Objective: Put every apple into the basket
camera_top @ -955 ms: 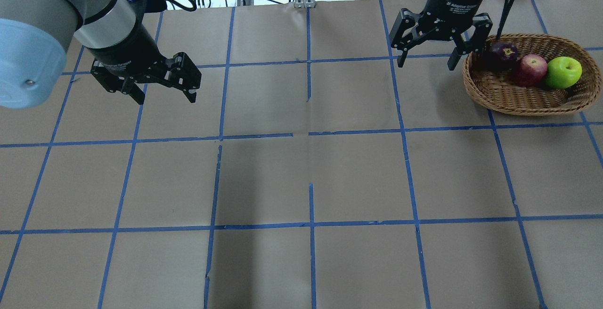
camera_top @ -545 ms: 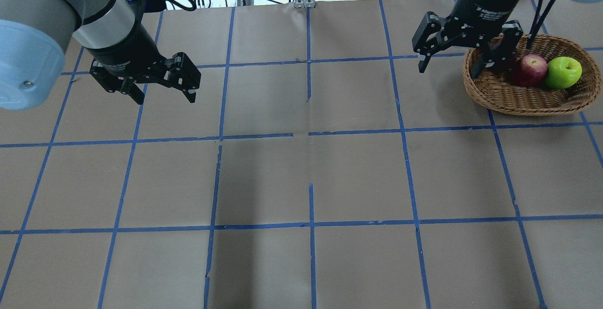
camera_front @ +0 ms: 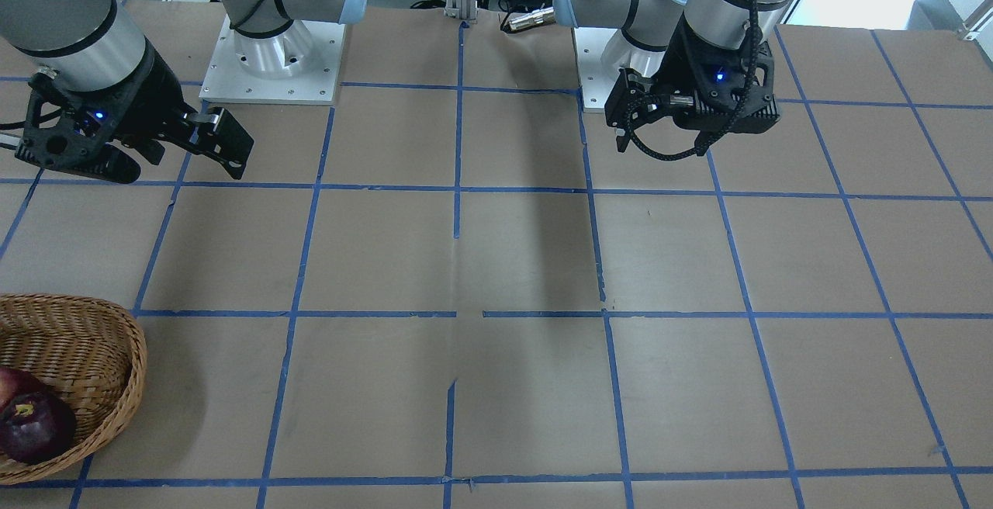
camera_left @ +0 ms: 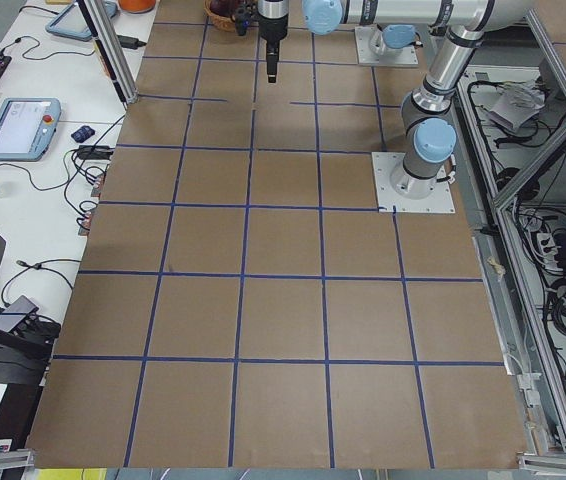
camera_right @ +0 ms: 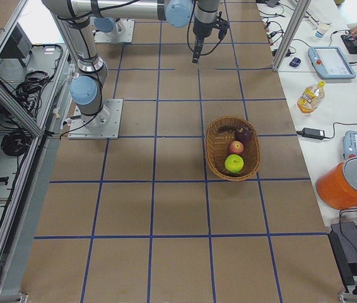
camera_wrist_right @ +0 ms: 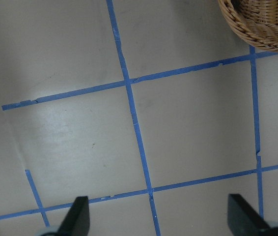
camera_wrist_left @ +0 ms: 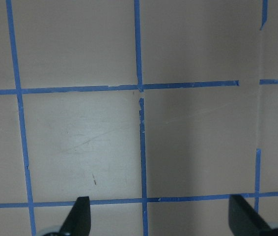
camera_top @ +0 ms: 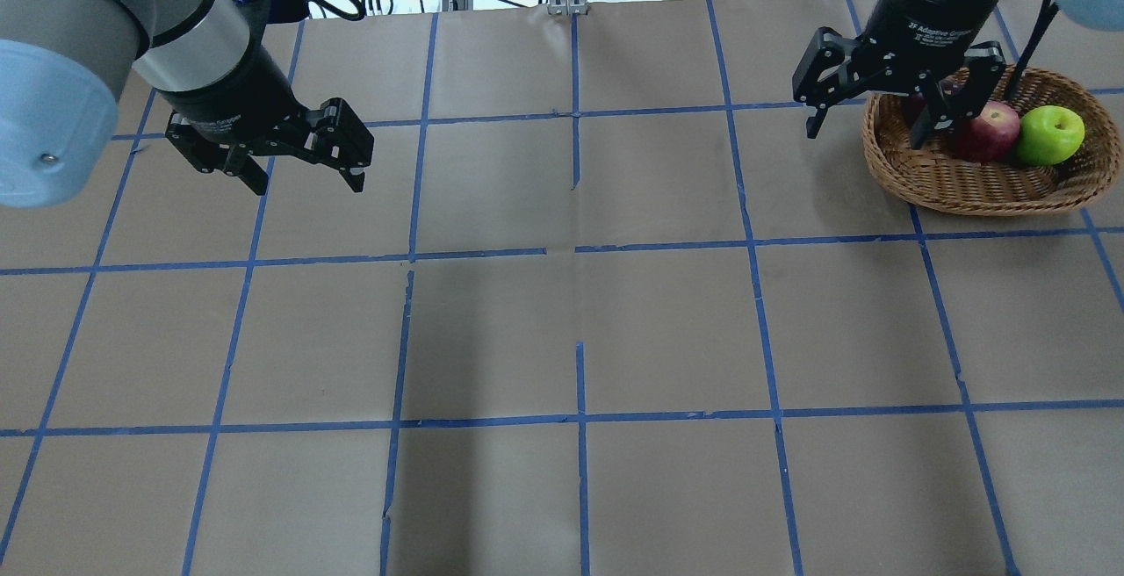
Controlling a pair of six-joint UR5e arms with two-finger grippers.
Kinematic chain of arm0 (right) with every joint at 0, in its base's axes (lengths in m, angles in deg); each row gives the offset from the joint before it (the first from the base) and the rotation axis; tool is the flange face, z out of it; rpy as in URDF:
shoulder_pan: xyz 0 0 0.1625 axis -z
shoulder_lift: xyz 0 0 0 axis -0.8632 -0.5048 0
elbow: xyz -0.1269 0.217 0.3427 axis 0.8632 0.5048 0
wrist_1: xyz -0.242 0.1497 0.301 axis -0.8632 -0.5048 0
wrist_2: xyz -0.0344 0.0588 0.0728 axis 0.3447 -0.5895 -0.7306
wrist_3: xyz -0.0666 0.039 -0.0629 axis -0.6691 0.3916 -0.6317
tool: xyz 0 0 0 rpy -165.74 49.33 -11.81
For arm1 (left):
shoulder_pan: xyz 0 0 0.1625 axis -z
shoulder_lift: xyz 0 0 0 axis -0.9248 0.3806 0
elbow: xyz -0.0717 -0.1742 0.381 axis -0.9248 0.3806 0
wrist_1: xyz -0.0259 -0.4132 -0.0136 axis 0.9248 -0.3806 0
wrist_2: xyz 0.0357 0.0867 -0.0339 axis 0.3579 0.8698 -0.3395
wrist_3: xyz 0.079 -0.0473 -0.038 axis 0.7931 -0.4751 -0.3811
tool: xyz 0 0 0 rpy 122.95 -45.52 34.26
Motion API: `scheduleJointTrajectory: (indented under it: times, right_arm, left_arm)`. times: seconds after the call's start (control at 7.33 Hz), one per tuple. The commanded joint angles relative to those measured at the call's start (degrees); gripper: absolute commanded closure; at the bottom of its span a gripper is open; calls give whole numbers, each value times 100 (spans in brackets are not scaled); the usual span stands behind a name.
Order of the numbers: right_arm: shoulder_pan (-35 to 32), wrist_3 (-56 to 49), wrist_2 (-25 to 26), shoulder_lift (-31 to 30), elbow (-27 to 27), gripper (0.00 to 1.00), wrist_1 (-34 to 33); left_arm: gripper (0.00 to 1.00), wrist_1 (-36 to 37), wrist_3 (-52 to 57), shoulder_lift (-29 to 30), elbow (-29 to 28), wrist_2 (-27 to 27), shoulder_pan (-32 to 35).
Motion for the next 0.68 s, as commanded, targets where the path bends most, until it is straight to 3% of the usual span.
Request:
scheduleJointTrajectory:
  times: [0.0,0.55]
  right_arm:
    - [-4,11,33,-139,-6,0,-21]
    - [-405,55,-28,-237,-6,0,58]
  left_arm:
    - [0,-6,0,-11,0,9,-7]
    - [0,-6,0,-11,0,0,-7]
